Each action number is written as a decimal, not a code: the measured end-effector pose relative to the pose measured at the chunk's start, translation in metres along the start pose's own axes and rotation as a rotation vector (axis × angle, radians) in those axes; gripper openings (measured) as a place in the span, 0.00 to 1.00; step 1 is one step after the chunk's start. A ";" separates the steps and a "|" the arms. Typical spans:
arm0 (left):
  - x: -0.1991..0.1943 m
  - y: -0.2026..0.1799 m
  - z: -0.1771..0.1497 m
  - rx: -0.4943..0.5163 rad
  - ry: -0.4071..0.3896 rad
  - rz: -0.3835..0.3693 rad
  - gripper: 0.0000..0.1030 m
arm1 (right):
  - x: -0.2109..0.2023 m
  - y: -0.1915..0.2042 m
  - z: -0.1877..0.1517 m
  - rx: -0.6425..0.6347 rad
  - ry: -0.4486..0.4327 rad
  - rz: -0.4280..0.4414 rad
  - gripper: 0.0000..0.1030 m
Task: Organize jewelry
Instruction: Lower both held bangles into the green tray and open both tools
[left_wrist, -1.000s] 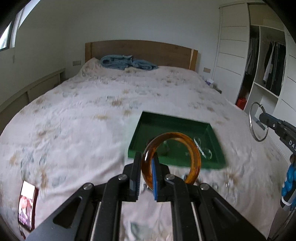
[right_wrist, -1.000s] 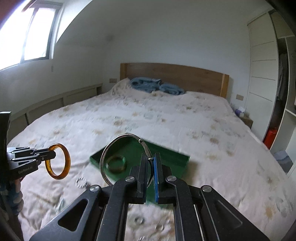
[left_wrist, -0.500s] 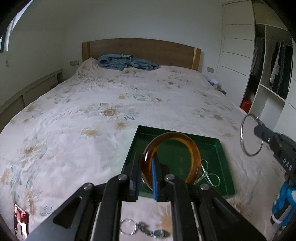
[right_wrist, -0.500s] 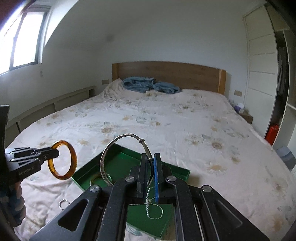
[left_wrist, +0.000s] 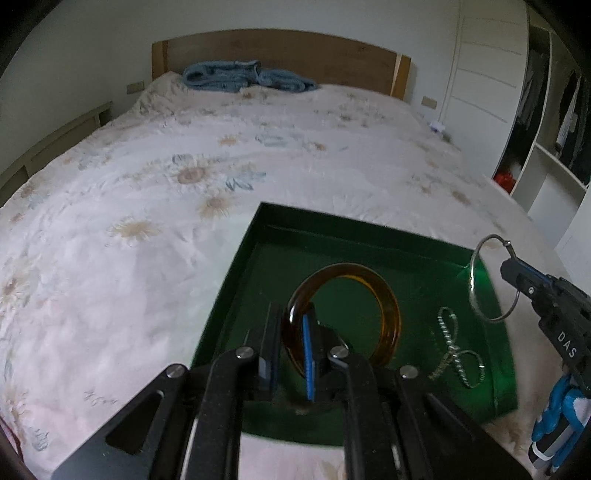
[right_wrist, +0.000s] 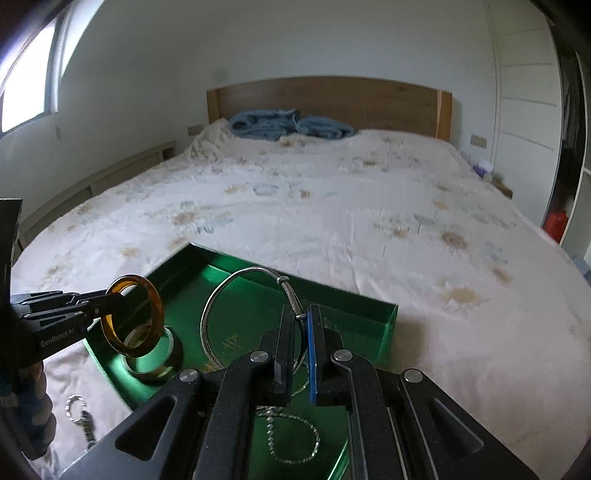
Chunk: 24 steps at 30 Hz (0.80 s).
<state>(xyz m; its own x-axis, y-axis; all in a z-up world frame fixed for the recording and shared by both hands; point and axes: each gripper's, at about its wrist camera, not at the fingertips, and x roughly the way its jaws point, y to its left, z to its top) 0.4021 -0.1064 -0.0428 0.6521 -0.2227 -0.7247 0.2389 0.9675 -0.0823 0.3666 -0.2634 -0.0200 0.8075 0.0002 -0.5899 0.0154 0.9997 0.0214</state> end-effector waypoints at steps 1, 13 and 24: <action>0.006 0.000 0.001 0.001 0.006 0.002 0.09 | 0.008 -0.001 -0.001 0.001 0.012 -0.002 0.06; 0.056 0.014 0.019 -0.073 0.073 0.059 0.09 | 0.069 -0.002 -0.012 -0.049 0.210 -0.050 0.06; 0.064 0.023 0.009 -0.080 0.110 0.073 0.13 | 0.086 0.007 -0.024 -0.118 0.334 -0.080 0.05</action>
<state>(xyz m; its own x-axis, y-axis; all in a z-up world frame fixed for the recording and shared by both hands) 0.4561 -0.0993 -0.0854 0.5820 -0.1416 -0.8008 0.1326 0.9881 -0.0783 0.4219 -0.2553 -0.0894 0.5687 -0.0886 -0.8177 -0.0131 0.9931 -0.1168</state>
